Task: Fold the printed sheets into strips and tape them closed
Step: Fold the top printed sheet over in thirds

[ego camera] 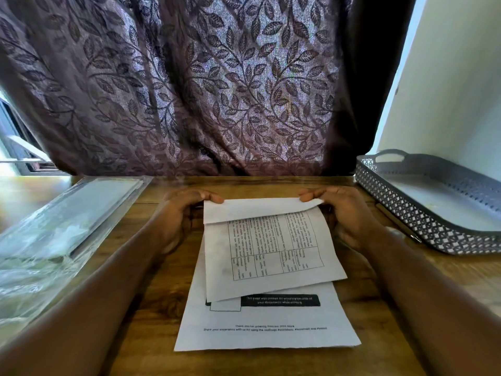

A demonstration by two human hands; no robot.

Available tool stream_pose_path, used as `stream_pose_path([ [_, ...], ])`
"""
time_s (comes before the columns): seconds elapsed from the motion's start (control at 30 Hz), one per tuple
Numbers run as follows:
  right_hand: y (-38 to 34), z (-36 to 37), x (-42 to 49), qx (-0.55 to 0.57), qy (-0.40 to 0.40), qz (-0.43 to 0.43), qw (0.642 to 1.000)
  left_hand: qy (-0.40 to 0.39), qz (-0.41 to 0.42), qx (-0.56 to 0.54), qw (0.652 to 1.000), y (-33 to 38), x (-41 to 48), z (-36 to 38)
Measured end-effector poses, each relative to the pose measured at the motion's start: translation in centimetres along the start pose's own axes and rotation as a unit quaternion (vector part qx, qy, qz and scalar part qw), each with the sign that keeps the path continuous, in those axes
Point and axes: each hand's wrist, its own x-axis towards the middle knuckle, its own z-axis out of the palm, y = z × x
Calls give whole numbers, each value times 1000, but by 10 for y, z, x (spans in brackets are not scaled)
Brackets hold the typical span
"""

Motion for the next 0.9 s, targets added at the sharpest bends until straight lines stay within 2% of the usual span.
stream_pose_path([
  [0.13, 2, -1, 1, 37, 0, 6, 999, 9, 25, 51, 998, 2, 0, 5],
  [0.27, 5, 0, 0, -102, 35, -52, 993, 35, 49, 169, 984, 5, 1, 14],
  [0.4, -2, 11, -5, -150, 61, -96, 982, 34, 99, 335, 936, 5, 4, 16],
  [0.5, -9, 21, -9, -204, 80, -112, 969, 41, 134, 390, 910, 7, 2, 19],
  [0.63, -22, 38, -19, -331, 101, -186, 920, 13, 200, 427, 882, 7, -5, 25],
  [0.73, -28, 54, -26, -419, 51, -236, 875, -5, 239, 425, 873, 7, -9, 34],
  [0.9, -19, 74, -38, -532, -45, -265, 803, -30, 329, 441, 835, 8, -16, 46],
])
